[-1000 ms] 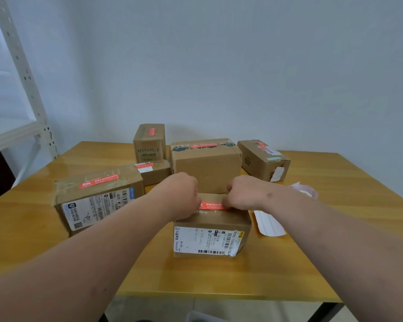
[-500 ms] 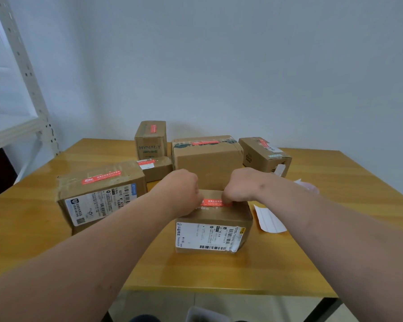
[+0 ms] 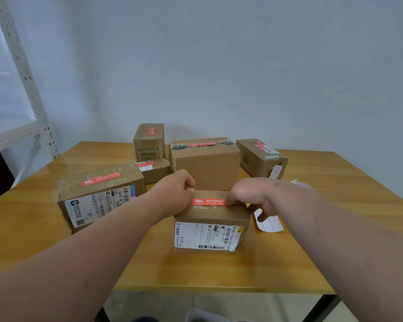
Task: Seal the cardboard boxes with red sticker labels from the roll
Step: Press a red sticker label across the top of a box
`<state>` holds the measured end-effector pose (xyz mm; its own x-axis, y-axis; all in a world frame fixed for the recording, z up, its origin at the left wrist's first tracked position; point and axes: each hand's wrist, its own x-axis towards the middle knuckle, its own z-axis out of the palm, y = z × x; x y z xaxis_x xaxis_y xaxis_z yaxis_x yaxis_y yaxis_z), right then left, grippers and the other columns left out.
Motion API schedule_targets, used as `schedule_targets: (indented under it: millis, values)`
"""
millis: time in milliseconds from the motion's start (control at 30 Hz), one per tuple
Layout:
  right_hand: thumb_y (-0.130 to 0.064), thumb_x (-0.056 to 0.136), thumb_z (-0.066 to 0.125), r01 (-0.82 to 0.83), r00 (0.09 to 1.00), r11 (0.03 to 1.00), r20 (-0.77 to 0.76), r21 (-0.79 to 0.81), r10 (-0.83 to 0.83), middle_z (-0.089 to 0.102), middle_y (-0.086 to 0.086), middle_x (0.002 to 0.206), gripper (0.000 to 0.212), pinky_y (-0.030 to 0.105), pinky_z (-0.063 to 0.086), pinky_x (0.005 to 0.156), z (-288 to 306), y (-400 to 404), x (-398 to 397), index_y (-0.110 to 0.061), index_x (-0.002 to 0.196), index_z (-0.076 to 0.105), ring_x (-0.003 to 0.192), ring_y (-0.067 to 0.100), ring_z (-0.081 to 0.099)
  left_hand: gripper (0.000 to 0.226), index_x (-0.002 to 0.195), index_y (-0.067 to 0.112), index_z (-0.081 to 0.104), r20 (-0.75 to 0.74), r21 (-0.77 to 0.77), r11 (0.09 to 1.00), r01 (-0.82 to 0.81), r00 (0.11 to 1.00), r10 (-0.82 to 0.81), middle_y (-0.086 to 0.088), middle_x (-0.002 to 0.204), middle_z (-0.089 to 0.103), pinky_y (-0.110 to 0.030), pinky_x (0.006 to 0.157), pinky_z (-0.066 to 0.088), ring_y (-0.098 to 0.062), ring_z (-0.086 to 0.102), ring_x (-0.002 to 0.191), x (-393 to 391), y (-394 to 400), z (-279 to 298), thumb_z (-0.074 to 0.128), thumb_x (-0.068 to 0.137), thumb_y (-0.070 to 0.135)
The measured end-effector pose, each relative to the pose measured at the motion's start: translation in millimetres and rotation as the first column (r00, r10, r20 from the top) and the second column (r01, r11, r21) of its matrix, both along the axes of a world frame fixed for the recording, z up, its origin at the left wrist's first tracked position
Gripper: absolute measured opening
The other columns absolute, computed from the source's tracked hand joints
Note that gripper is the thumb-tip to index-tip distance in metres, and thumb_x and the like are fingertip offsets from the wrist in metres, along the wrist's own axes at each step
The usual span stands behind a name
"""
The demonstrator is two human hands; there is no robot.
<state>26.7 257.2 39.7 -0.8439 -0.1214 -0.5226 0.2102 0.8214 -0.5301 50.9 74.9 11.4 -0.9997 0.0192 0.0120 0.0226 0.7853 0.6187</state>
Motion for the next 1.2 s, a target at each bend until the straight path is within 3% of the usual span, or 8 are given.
schedule_targets:
  millis: [167,267,367,500,667,867,967,1200]
  values:
    - [-0.049,0.082,0.068,-0.029,1.0,1.0,-0.008,0.01,0.029,0.062,0.004,0.107,0.048,0.03,0.041,0.064,-4,-13,3,-0.017,0.116,0.057,0.09,0.017,0.057,0.05,0.128,0.02,0.049,0.04,0.027,0.999,-0.024,0.999,0.023,0.002,0.121,0.054,-0.024,0.082,0.047,-0.014,0.054,0.104,0,9,-3,0.072,0.085,0.032]
    - [-0.042,0.08,0.072,0.019,1.0,1.0,0.007,-0.014,-0.019,0.061,0.008,0.116,0.05,0.041,0.045,0.087,-8,-11,-1,-0.017,0.12,0.056,0.106,0.025,0.057,0.051,0.128,0.022,0.049,0.107,0.155,0.986,-0.061,0.993,0.044,0.003,0.12,0.054,-0.022,0.076,0.044,-0.013,0.053,0.104,-2,7,-3,0.074,0.084,0.018]
    - [-0.028,0.085,0.067,0.044,0.998,0.997,0.038,-0.056,-0.042,0.059,0.009,0.12,0.04,0.052,0.043,0.099,-6,-2,-5,-0.017,0.121,0.051,0.109,0.029,0.057,0.053,0.13,0.021,0.05,0.167,0.247,0.967,-0.07,0.986,0.029,0.003,0.119,0.054,-0.027,0.086,0.045,-0.015,0.052,0.109,-2,1,-1,0.071,0.084,0.005]
    - [-0.015,0.084,0.058,0.09,0.995,0.986,0.059,-0.141,-0.083,0.057,0.008,0.119,0.041,0.053,0.045,0.099,-9,9,-9,-0.016,0.125,0.054,0.104,0.029,0.059,0.051,0.128,0.022,0.053,0.234,0.349,0.933,-0.088,0.972,0.004,0.001,0.12,0.055,-0.035,0.1,0.046,-0.019,0.052,0.112,-5,-7,-2,0.064,0.085,-0.005]
    - [-0.042,0.087,0.064,0.062,0.998,0.995,0.014,-0.081,-0.061,0.061,0.008,0.116,0.041,0.047,0.046,0.099,-14,-1,-8,-0.018,0.118,0.055,0.106,0.027,0.059,0.041,0.123,0.026,0.051,0.226,0.353,0.932,-0.077,0.974,-0.005,0.001,0.116,0.056,-0.027,0.08,0.05,-0.018,0.058,0.102,-6,5,-9,0.067,0.088,0.01]
    - [-0.025,0.093,0.056,0.112,0.994,0.98,0.027,-0.167,-0.109,0.062,0.008,0.114,0.022,0.047,0.049,0.097,-19,10,-19,-0.016,0.113,0.059,0.103,0.029,0.063,0.037,0.122,0.022,0.055,0.249,0.428,0.895,-0.127,0.968,0.018,-0.003,0.118,0.057,-0.032,0.092,0.048,-0.019,0.056,0.105,-9,-4,-10,0.056,0.092,0.001]
    - [-0.043,0.086,0.065,0.061,0.998,0.991,0.007,-0.122,-0.061,0.064,0.006,0.112,0.036,0.044,0.049,0.094,-22,7,-19,-0.02,0.112,0.06,0.101,0.026,0.063,0.031,0.118,0.025,0.054,0.249,0.413,0.901,-0.134,0.968,0.03,-0.003,0.112,0.06,-0.033,0.085,0.053,-0.02,0.061,0.098,-8,2,-13,0.064,0.091,0.014]
    - [-0.039,0.077,0.072,0.01,0.999,0.989,0.038,-0.146,-0.004,0.065,0.006,0.114,0.043,0.046,0.048,0.1,-27,13,-24,-0.021,0.114,0.061,0.106,0.027,0.063,0.043,0.12,0.025,0.056,0.317,0.467,0.873,-0.143,0.948,-0.014,-0.004,0.114,0.059,-0.037,0.093,0.051,-0.023,0.059,0.103,-4,-9,-13,0.074,0.083,0.013]
